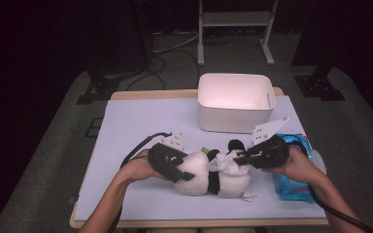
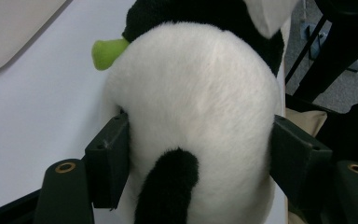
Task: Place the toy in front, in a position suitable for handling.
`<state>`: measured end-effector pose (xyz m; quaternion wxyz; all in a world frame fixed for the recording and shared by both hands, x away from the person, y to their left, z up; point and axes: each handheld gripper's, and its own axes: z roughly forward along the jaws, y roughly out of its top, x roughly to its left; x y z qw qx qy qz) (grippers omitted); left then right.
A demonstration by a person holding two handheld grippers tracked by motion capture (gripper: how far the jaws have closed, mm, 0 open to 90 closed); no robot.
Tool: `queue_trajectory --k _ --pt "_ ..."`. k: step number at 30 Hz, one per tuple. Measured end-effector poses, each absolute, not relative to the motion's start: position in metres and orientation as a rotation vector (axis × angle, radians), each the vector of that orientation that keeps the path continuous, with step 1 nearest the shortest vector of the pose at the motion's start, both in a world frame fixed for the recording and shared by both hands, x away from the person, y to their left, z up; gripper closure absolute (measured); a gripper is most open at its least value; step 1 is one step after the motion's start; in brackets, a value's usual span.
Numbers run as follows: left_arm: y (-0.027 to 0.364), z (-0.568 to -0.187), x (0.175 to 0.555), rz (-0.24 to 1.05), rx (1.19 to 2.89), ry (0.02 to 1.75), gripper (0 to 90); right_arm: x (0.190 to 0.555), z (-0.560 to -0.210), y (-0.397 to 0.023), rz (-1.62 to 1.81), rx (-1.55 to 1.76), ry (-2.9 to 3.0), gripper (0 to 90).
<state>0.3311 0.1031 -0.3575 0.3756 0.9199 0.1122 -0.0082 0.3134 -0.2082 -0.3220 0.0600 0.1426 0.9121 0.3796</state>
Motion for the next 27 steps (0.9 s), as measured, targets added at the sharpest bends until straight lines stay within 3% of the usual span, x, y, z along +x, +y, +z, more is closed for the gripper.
queue_trajectory --k 27 --pt "0.091 -0.348 0.325 0.012 2.342 0.225 29.6 0.325 -0.321 -0.145 1.079 0.275 2.837 80.7"
